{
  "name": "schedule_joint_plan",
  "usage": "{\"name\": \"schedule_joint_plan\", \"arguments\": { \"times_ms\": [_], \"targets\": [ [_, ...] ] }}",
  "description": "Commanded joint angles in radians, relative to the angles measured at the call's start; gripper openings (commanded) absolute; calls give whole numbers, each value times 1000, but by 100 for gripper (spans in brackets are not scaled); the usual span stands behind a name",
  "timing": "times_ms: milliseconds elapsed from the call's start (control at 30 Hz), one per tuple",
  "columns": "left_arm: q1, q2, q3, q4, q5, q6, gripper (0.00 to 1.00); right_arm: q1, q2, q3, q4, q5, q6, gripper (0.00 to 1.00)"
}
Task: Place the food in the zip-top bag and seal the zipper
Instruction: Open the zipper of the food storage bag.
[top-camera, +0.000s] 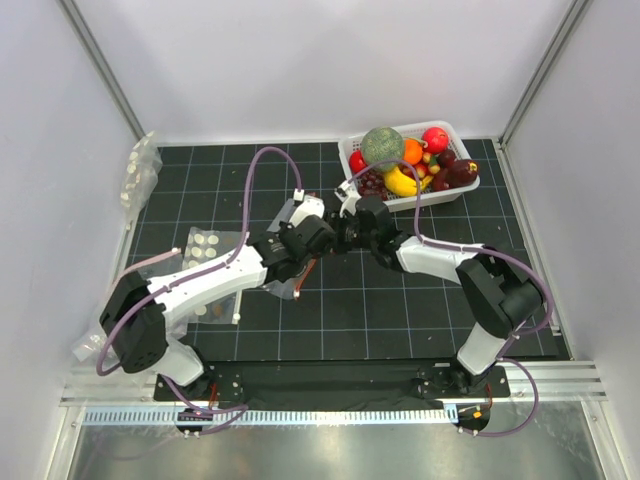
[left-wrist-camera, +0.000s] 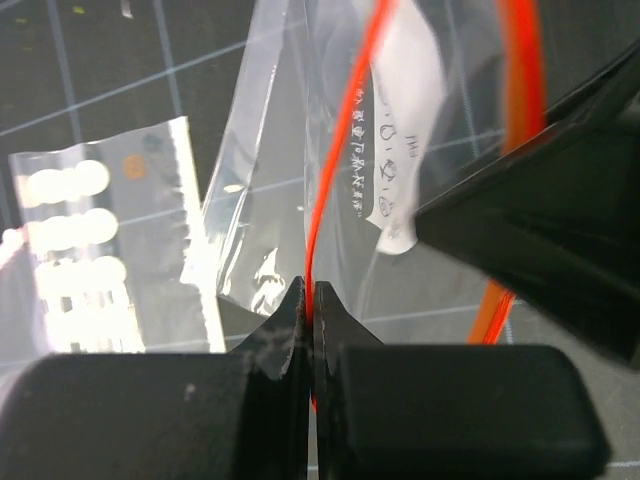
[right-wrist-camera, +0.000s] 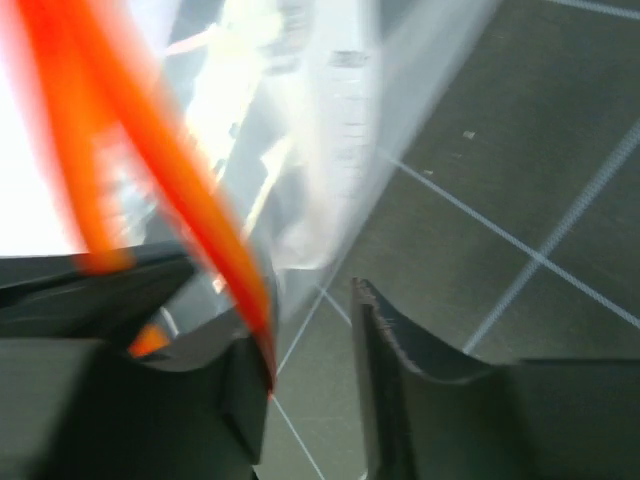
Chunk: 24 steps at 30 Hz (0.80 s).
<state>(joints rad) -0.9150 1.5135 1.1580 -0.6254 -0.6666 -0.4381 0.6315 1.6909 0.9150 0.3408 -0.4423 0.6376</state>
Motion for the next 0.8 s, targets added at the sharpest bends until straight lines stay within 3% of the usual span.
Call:
{"name": "schedule_joint_plan", "arguments": {
  "times_ms": [0, 267, 500, 633, 767],
  "targets": [
    [-7, -56, 31, -59, -97, -45, 0, -6, -5, 31, -24, 46, -16, 45],
    [-7, 17, 86, -121, -109, -51, 0, -7, -86, 15, -146, 284, -55, 40],
    [-7, 24, 94, -183, -270, -96, 0, -9, -80, 31, -215, 366, -58, 44],
    [-7, 24, 100, -189, -265, -103, 0, -7, -86, 35, -210, 344, -64, 52],
    [-2, 10, 72, -99, -136, -62, 0, -9, -97, 35, -215, 318, -73, 62]
  ]
}}
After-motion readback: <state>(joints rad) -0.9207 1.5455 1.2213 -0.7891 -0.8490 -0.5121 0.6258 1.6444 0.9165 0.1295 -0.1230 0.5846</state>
